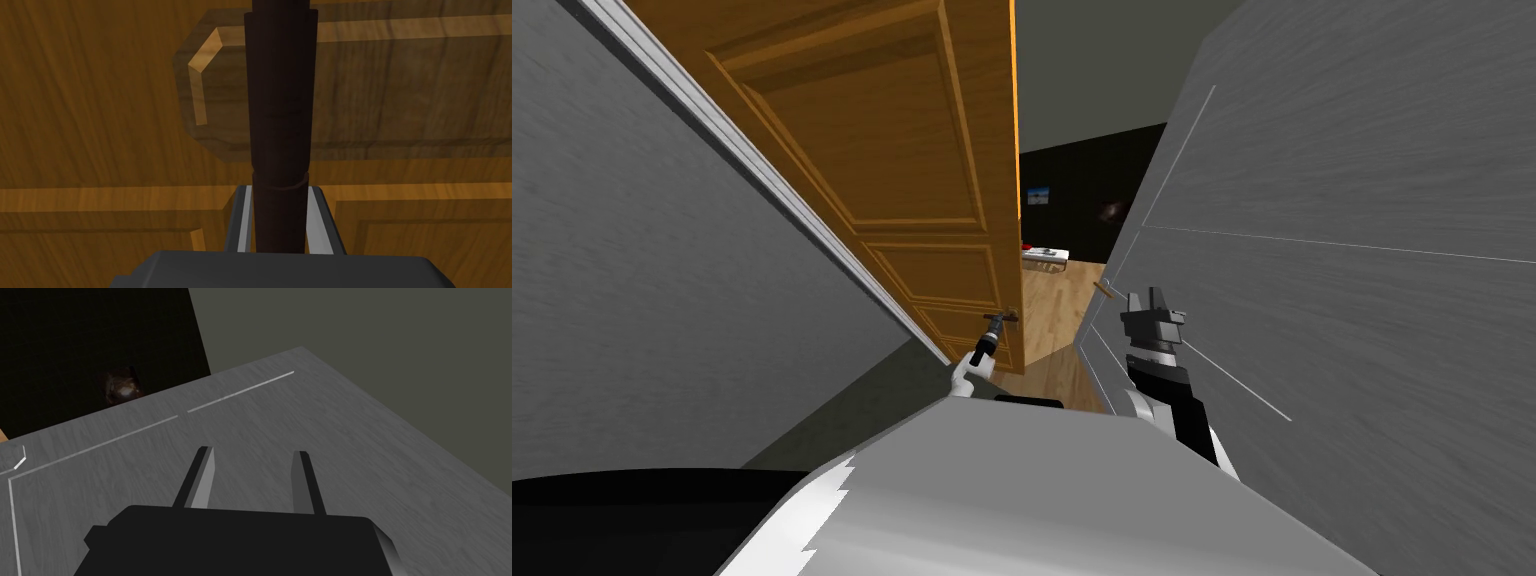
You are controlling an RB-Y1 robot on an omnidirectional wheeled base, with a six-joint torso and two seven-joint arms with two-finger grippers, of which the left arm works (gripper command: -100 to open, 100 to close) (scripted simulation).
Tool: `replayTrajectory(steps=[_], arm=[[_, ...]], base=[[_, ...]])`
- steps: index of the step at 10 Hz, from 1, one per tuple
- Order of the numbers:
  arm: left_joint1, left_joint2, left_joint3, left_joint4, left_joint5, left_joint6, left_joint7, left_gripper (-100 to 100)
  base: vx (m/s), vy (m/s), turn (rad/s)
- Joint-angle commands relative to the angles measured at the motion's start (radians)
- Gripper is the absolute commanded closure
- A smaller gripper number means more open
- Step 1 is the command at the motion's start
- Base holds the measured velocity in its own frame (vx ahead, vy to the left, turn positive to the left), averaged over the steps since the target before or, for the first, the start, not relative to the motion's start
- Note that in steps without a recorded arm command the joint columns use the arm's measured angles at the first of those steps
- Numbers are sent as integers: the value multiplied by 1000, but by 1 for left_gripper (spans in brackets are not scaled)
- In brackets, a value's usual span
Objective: Push the door open
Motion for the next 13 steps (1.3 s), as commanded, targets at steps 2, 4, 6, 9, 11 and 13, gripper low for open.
replayTrajectory(steps=[2, 4, 6, 9, 11, 13], arm=[[-9, 5, 38, 6, 4, -3, -8, 100], [-13, 1, 66, 12, 7, -2, -15, 100], [-16, -1, 84, 16, 8, 0, -19, 100], [-22, -9, 118, 23, 12, 2, -27, 100], [-26, -15, 142, 28, 15, 4, -33, 100], [-30, -24, 171, 34, 18, 6, -40, 100]], base=[[85, -83, 65], [107, -83, 73], [120, -115, 54], [116, -96, 63], [128, -122, 80], [172, -143, 108]])
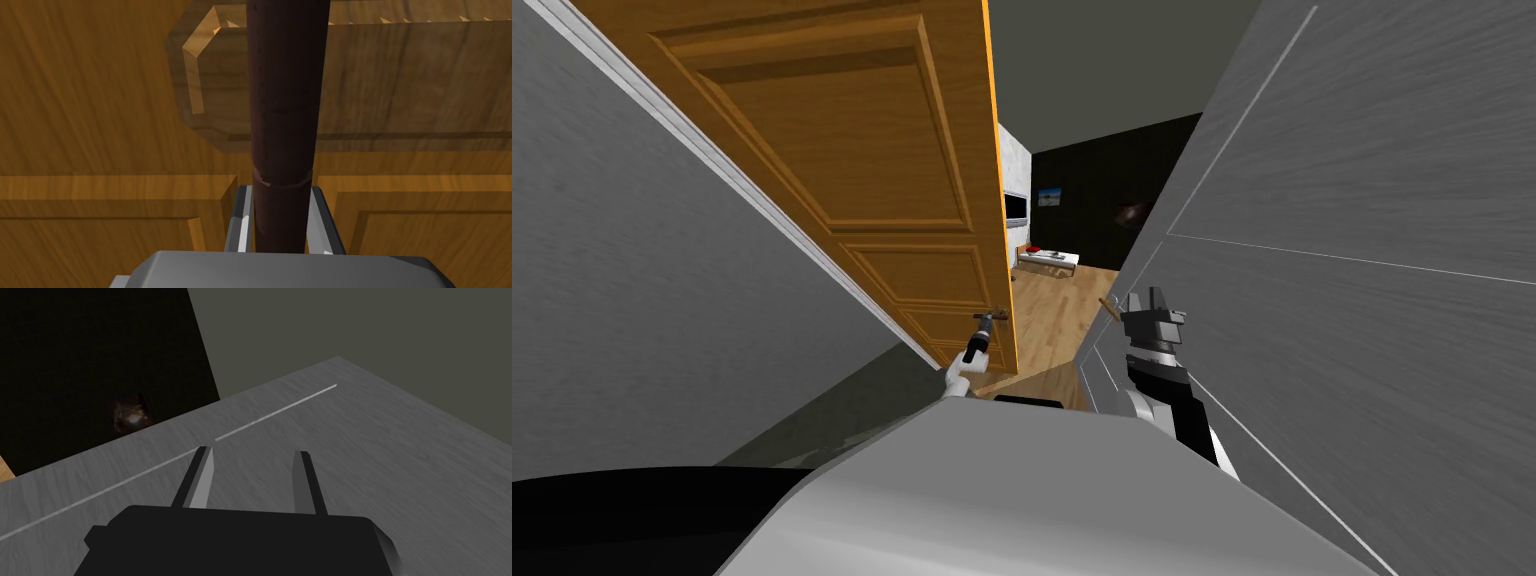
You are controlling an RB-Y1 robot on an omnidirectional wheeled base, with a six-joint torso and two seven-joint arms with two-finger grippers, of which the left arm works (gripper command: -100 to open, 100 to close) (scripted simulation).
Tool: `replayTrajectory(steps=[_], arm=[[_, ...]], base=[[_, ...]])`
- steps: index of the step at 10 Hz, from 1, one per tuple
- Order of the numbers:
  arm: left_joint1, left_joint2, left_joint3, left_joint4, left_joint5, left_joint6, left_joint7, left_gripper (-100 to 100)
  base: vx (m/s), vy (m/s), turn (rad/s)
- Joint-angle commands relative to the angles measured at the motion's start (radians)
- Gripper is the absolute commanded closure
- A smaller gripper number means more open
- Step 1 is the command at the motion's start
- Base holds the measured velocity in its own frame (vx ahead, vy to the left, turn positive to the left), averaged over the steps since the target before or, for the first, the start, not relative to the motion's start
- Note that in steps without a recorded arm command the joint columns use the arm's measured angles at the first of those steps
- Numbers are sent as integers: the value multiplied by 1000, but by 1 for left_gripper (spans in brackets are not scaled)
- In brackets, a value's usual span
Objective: Push the door open
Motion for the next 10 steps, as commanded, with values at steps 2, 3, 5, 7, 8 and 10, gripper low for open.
replayTrajectory(steps=[2, 3, 5, 7, 8, 10], arm=[[-10, -10, 39, 2, 3, -2, -11, 100], [-12, -13, 47, 4, 4, -2, -13, 100], [-11, -13, 52, 10, 5, 0, -12, 100], [-5, 8, 36, 0, 17, -1, -28, 100], [-1, 15, 28, -3, 22, 0, -34, 100], [5, 26, 13, -10, 31, 0, -47, 100]], base=[[176, -110, 73], [169, -130, 58], [131, -67, 54], [160, -10, 210], [207, 9, 182], [202, 31, 152]])
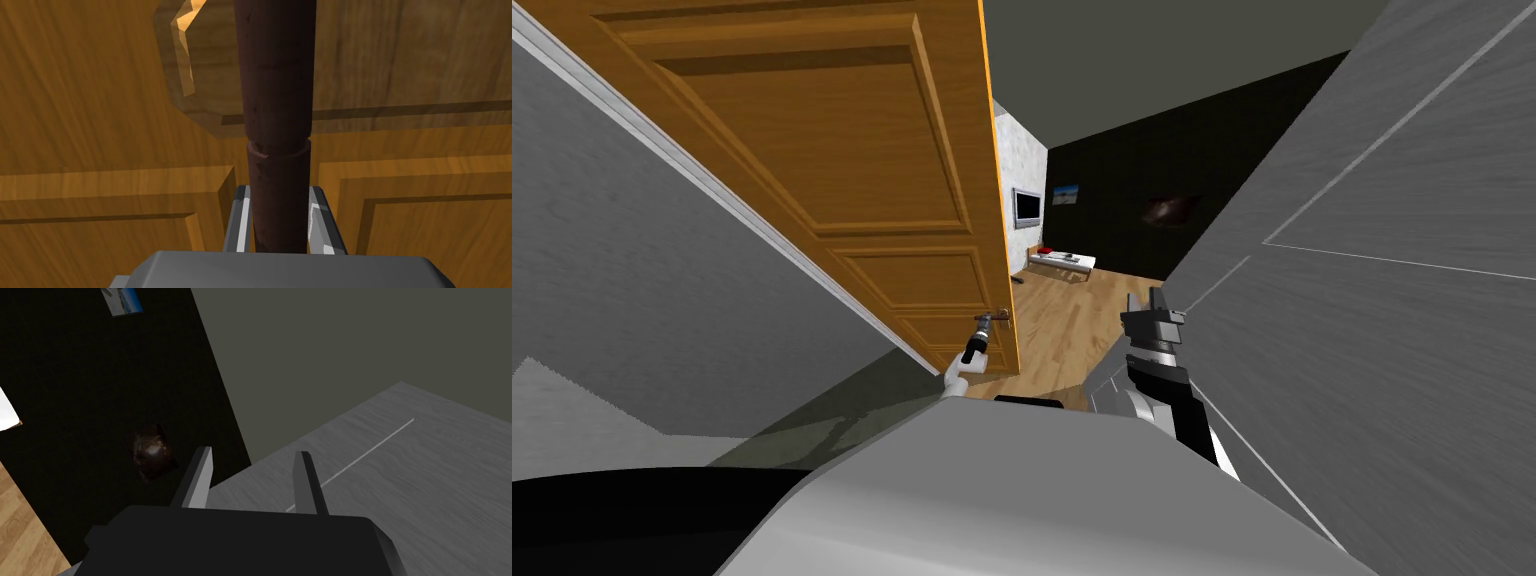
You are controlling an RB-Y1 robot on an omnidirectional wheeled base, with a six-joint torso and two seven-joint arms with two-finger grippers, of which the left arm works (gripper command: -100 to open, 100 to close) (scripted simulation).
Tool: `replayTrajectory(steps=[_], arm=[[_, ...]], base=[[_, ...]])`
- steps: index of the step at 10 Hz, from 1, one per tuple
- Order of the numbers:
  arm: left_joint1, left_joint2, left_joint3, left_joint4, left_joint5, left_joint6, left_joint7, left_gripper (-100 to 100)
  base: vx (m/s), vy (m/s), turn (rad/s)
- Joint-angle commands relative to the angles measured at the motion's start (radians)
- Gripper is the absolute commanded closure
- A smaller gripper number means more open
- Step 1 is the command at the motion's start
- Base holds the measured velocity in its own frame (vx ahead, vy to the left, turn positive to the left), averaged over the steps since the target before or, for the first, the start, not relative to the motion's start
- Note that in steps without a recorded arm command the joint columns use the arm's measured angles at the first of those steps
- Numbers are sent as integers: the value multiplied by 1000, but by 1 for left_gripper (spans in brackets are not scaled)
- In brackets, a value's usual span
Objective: Push the door open
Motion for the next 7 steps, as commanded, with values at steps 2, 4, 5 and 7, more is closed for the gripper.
replayTrajectory(steps=[2, 4, 5, 7], arm=[[3, 25, 0, -12, 14, -8, -20, 100], [10, 32, -16, -19, 24, -7, -32, 100], [13, 34, -25, -22, 29, -7, -39, 100], [19, 38, -37, -28, 37, -6, -50, 100]], base=[[236, -4, 193], [186, 18, 209], [184, 3, 237], [170, -17, 156]])
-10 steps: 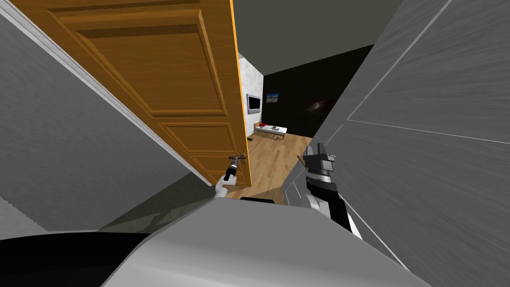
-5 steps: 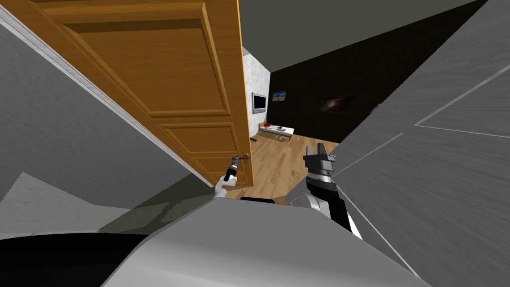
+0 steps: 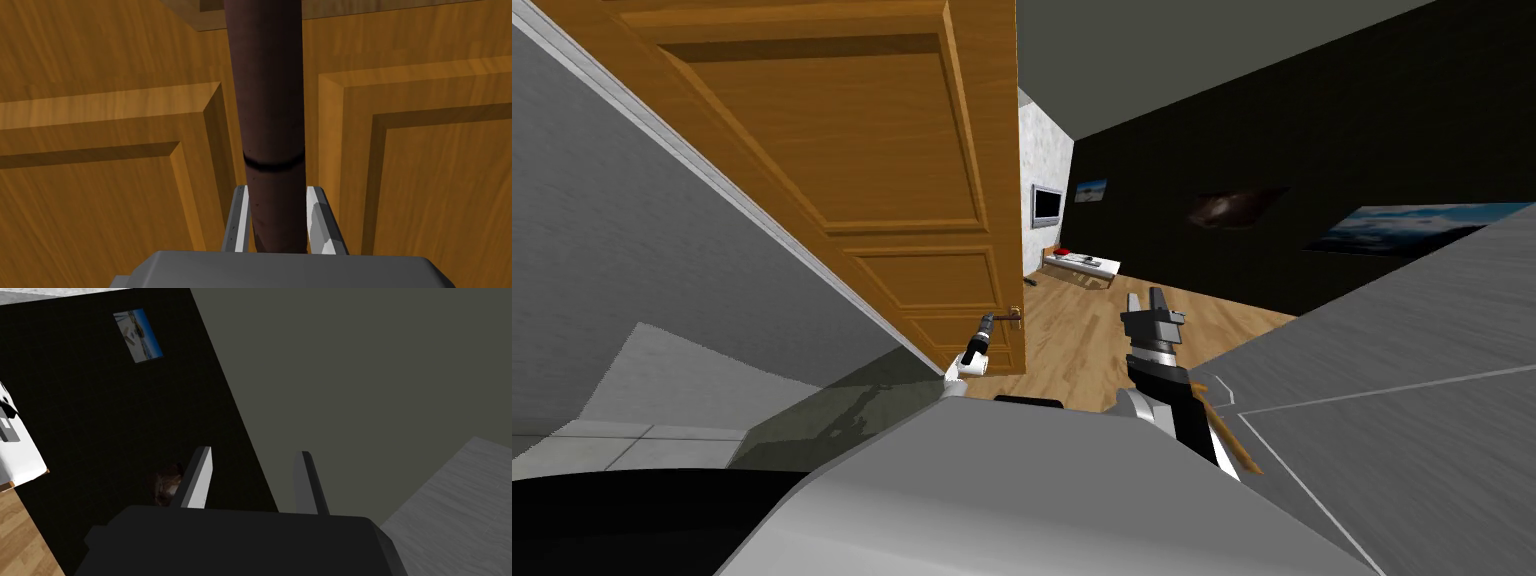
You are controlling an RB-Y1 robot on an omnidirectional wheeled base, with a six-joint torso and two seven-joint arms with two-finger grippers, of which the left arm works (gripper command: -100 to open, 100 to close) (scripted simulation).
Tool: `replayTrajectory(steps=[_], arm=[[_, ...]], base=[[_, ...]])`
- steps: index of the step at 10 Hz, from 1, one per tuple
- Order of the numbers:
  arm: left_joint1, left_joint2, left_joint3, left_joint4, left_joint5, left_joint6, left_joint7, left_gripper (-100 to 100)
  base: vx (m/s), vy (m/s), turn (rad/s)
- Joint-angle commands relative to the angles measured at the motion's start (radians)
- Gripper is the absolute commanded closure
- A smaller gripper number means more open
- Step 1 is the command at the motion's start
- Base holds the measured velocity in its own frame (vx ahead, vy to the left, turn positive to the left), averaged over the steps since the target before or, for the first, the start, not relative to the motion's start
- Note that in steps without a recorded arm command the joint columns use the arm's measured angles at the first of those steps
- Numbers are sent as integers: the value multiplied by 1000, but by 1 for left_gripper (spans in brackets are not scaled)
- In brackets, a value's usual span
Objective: Push the door open
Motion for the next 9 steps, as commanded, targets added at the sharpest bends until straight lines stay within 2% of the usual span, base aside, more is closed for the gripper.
replayTrajectory(steps=[1, 5, 9], arm=[[1, 14, 8, -2, 9, -4, -13, 100], [11, 16, -15, -12, 23, -4, -32, 100], [25, 12, -47, -26, 44, -2, -58, 100]], base=[[156, -27, 198], [143, -43, 152], [165, -29, 219]])
